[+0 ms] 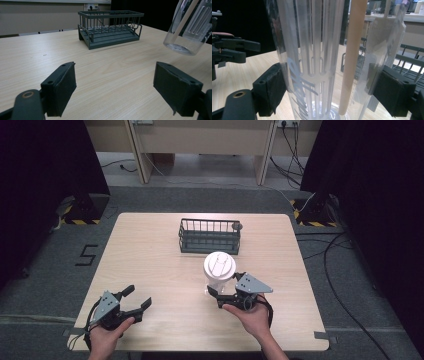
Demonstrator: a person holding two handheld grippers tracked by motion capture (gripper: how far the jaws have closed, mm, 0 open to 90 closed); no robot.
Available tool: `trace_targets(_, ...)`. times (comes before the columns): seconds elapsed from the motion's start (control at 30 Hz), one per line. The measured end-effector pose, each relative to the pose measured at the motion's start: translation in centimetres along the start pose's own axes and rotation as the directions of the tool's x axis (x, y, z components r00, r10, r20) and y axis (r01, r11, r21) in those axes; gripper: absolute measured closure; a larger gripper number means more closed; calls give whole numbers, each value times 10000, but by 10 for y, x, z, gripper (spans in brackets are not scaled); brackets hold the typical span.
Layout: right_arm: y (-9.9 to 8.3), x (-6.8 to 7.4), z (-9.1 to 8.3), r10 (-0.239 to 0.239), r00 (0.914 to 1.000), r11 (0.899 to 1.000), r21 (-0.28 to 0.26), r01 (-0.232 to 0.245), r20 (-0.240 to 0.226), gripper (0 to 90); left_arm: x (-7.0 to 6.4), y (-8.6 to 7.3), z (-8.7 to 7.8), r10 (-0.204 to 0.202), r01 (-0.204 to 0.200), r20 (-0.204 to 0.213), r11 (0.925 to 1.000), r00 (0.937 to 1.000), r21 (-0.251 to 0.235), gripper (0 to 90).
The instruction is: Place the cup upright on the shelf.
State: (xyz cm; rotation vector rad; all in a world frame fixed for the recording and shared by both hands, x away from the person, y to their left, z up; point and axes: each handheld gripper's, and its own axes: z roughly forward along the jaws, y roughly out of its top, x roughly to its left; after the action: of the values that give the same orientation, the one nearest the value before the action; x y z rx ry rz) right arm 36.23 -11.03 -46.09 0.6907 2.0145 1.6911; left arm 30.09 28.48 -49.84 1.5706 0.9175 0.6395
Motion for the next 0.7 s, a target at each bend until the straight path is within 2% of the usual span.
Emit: trace_targets(0.7, 13, -10, 19, -188, 9998, 9997, 145, 187, 110, 185, 1, 0, -1, -34, 34, -11, 10000, 10000, -60, 176)
